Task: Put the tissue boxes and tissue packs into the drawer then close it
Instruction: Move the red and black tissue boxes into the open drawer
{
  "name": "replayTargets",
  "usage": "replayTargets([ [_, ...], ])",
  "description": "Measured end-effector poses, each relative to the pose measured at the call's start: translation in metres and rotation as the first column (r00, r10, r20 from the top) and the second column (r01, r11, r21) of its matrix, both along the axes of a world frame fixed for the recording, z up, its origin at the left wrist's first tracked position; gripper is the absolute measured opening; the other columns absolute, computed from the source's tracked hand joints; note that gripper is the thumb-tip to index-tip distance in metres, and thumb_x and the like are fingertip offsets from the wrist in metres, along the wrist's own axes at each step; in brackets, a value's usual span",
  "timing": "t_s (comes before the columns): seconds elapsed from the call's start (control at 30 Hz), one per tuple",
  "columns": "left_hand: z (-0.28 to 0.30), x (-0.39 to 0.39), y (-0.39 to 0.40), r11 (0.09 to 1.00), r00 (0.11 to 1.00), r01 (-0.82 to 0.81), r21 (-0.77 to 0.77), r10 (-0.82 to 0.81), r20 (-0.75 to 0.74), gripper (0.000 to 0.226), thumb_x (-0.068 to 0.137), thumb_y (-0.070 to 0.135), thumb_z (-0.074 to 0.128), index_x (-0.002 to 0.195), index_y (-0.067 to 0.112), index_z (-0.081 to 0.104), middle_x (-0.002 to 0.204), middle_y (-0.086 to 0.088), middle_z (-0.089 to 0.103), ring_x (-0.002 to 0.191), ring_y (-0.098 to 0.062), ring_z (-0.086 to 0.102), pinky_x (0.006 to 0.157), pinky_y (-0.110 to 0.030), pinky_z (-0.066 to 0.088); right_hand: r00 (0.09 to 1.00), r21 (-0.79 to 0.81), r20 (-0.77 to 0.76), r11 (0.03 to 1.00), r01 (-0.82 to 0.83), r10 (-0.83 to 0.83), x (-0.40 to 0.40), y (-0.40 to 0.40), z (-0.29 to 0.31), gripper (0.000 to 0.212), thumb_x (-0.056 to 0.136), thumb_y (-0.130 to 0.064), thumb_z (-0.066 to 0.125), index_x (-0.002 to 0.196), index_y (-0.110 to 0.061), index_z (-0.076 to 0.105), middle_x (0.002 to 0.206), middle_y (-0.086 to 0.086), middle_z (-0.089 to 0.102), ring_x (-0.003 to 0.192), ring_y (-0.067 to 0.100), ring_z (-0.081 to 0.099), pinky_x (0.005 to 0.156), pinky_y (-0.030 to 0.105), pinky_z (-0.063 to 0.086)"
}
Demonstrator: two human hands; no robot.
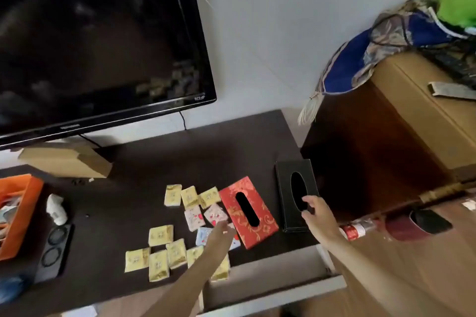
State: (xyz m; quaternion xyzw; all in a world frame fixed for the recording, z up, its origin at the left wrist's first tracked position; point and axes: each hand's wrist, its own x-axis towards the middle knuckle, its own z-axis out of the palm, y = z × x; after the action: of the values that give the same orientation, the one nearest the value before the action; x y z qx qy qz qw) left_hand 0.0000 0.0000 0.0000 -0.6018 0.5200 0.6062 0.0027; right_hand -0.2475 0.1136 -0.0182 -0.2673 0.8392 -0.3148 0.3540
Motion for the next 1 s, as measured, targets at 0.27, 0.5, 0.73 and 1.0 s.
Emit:
replayTargets([
  [0.27,-0.063,-0.071,-0.033,0.972,0.977,-0.173,-0.159,0.190,0.096,0.064,0.084,0.006,0.060,0.143,0.001,0.034,0.136,-0.028,0.048,0.114,-0.044,0.059,0.082,-0.049,0.054,0.994,0.097,-0.106,0.995,0.038,-0.027,-0.050,-0.035,-0.066,0.077,0.094,-0.012,0.069,0.158,-0.006,0.028,0.162,0.016,0.037,0.149,0.037,0.037,0.117,0.056,0.040],
  [0.5,-0.104,-0.082,-0.027,0.881,0.909,-0.384,-0.277,0.413,0.052,0.049,0.086,0.004,0.061,0.130,0.008,0.040,0.123,-0.014,0.058,0.109,-0.034,0.060,0.084,-0.047,0.053,0.996,0.118,-0.022,0.989,0.092,-0.090,-0.076,-0.047,-0.109,0.078,0.099,-0.030,0.065,0.161,-0.009,0.023,0.162,0.013,0.042,0.146,0.037,0.042,0.117,0.053,0.038],
  [0.73,-0.118,-0.085,-0.022,0.847,0.884,-0.453,-0.279,0.468,-0.014,0.049,0.085,0.009,0.064,0.129,0.016,0.044,0.115,-0.002,0.061,0.103,-0.024,0.060,0.084,-0.039,0.048,0.990,0.111,-0.021,0.983,0.143,-0.142,-0.082,-0.047,-0.128,0.065,0.097,-0.027,0.066,0.153,-0.009,0.038,0.146,0.013,0.059,0.133,0.037,0.057,0.109,0.051,0.048],
  [1.0,-0.108,-0.080,-0.006,0.797,0.848,-0.524,-0.299,0.520,-0.101,0.047,0.072,0.004,0.070,0.116,0.015,0.059,0.091,0.002,0.064,0.084,-0.018,0.062,0.075,-0.035,0.054,0.964,-0.045,0.057,0.964,0.264,-0.261,-0.070,-0.027,-0.113,0.052,0.092,-0.009,0.070,0.142,-0.011,0.055,0.133,0.008,0.068,0.124,0.029,0.063,0.104,0.040,0.052],
])
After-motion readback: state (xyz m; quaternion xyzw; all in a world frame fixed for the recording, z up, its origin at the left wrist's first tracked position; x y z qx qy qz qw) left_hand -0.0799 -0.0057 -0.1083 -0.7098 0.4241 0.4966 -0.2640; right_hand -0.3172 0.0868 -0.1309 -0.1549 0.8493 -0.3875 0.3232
